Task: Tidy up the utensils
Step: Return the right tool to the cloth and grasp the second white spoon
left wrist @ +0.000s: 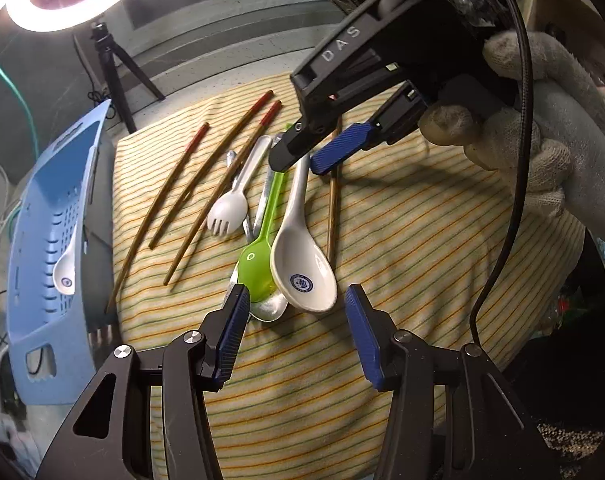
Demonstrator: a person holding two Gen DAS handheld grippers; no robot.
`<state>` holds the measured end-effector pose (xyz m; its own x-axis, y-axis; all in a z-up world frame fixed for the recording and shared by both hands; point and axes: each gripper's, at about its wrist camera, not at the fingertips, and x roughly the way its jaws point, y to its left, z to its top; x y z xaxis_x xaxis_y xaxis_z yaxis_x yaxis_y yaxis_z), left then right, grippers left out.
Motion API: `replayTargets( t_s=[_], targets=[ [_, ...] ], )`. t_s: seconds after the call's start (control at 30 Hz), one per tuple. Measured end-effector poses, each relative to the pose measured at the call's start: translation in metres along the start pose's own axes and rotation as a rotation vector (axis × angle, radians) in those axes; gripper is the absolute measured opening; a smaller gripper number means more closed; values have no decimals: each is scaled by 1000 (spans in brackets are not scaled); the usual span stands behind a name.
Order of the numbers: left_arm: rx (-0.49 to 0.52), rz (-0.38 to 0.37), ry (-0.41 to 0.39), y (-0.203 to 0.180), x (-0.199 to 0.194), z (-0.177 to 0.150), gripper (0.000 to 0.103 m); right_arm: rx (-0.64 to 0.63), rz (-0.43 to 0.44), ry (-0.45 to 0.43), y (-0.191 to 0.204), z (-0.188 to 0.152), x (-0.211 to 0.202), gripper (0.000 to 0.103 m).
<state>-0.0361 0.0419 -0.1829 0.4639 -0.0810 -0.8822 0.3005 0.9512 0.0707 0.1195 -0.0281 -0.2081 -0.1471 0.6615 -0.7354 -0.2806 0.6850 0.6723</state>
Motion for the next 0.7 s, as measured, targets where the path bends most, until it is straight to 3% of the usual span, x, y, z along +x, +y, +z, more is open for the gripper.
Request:
replayTargets(
  t_s=[0.33, 0.47, 0.7],
  targets=[
    [19, -18, 10, 4, 15, -1, 48, 46, -8, -22, -1, 1, 10, 26],
    [5, -20, -3, 7, 14, -2, 38, 58, -17, -22, -2, 1, 14, 17],
    [-33, -54, -14, 13, 14, -4, 38, 61, -16, -15, -1, 0, 12, 12]
  ],
)
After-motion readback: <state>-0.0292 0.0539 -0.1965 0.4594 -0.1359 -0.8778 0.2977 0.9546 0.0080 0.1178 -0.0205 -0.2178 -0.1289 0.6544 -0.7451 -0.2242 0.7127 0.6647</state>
